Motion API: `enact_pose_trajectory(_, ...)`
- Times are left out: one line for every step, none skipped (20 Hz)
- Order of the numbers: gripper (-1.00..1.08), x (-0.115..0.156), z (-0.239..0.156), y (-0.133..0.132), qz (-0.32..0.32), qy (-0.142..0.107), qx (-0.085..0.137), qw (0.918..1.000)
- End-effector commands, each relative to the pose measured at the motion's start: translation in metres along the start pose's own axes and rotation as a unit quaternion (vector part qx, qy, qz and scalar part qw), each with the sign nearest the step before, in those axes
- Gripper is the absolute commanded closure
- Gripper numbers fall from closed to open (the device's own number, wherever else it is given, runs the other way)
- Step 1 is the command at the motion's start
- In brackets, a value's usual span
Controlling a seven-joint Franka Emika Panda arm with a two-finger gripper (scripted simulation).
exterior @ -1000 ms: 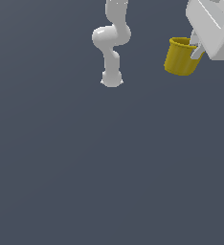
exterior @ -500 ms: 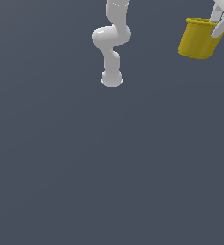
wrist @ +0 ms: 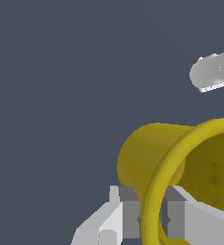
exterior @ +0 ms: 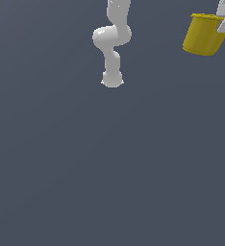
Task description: Pick up the object and move it to a goal position.
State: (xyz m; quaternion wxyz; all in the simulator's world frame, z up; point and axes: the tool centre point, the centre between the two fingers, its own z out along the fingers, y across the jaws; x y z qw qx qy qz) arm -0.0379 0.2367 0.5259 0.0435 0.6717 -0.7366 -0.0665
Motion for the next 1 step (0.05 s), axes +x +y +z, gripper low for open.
enact_pose_trajectory(1.08, 0.0005, -0.0013, 0.0000, 0.000, -0.001, 0.001, 1.0000)
